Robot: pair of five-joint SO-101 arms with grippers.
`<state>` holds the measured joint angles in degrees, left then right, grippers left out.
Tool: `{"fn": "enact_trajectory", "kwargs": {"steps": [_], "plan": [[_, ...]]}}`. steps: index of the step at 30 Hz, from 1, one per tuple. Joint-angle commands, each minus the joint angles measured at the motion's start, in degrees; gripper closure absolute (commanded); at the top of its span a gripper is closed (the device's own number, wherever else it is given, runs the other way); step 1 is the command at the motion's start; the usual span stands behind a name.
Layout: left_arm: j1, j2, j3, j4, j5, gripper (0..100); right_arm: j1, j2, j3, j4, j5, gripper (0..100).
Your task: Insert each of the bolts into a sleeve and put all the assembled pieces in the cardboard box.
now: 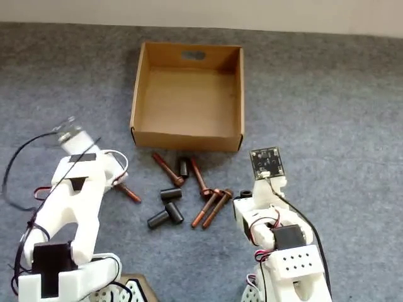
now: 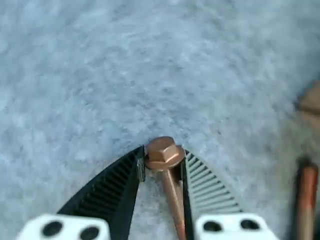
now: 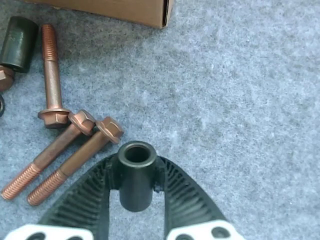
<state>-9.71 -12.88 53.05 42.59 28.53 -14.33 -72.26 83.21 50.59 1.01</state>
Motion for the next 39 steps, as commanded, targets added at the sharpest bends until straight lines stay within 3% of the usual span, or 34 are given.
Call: {"fn": "enact_trajectory", "kwargs": {"steps": [1, 4, 7, 15, 21, 30, 33, 36, 39], "plan": [[3.91, -6.9, -0.57, 5.36, -24.18, 95, -0.31, -0.66, -0.75, -0.13, 0.7, 99.2], [6.9, -11.47, -0.22, 9.85, -37.45, 95, -0.31, -0.66, -0.75, -0.13, 0.7, 99.2], [8.48, -13.67, -0.13, 12.22, -41.49, 95, -0.31, -0.66, -0.75, -0.13, 0.7, 99.2], [8.66, -6.64, -0.57, 8.26, -41.58, 95, -0.31, -0.66, -0.57, -0.13, 0.7, 99.2], [8.84, 2.95, -4.18, 8.09, -41.58, 87, -0.31, -0.66, -0.48, -0.13, 0.7, 99.2], [8.84, -2.15, -4.53, 14.15, -41.58, 88, -0.31, -0.66, -0.48, -0.13, 0.7, 99.2], [8.84, -3.38, -4.53, 16.53, -41.58, 84, -0.31, -0.66, -0.48, -0.13, 0.7, 99.2], [8.75, -3.38, -4.18, 16.53, -41.58, 78, -0.31, -0.66, -0.48, -0.13, 0.7, 99.2], [8.75, -3.38, -2.24, 14.15, -41.58, 80, -0.31, -0.66, -0.48, -0.13, 0.7, 99.2]]}}
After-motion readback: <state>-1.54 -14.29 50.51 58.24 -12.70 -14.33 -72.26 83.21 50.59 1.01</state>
